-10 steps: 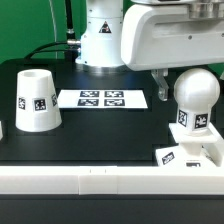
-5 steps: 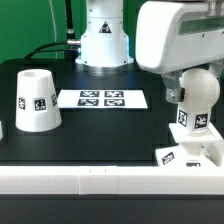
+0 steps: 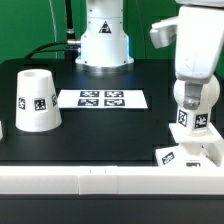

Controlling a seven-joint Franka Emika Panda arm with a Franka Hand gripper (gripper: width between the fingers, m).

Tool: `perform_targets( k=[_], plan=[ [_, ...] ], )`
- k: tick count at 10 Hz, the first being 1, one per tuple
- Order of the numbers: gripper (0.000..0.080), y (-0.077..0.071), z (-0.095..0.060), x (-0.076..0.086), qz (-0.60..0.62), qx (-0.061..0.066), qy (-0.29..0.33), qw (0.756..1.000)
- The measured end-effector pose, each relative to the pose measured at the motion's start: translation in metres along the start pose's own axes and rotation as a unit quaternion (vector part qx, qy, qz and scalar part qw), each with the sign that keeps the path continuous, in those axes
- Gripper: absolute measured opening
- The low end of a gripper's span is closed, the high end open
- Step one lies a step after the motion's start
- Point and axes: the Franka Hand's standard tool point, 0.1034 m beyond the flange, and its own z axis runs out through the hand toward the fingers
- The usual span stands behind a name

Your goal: Assemble lamp

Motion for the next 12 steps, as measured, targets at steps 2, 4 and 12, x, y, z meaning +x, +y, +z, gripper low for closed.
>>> perform_targets(
  k=[2,4,12],
  plan=[
    [0.0699,0.0001,0.0001,-0.0002,-0.046,-0.001,-0.003,0.999],
    [0.0699,0.0003,0.0011,0.0000,-0.097,-0.003,-0.003,0.995],
    [0.0574,0.0044,0.0020,-0.0044,-0.235,-0.008,-0.010,0.972]
  ],
)
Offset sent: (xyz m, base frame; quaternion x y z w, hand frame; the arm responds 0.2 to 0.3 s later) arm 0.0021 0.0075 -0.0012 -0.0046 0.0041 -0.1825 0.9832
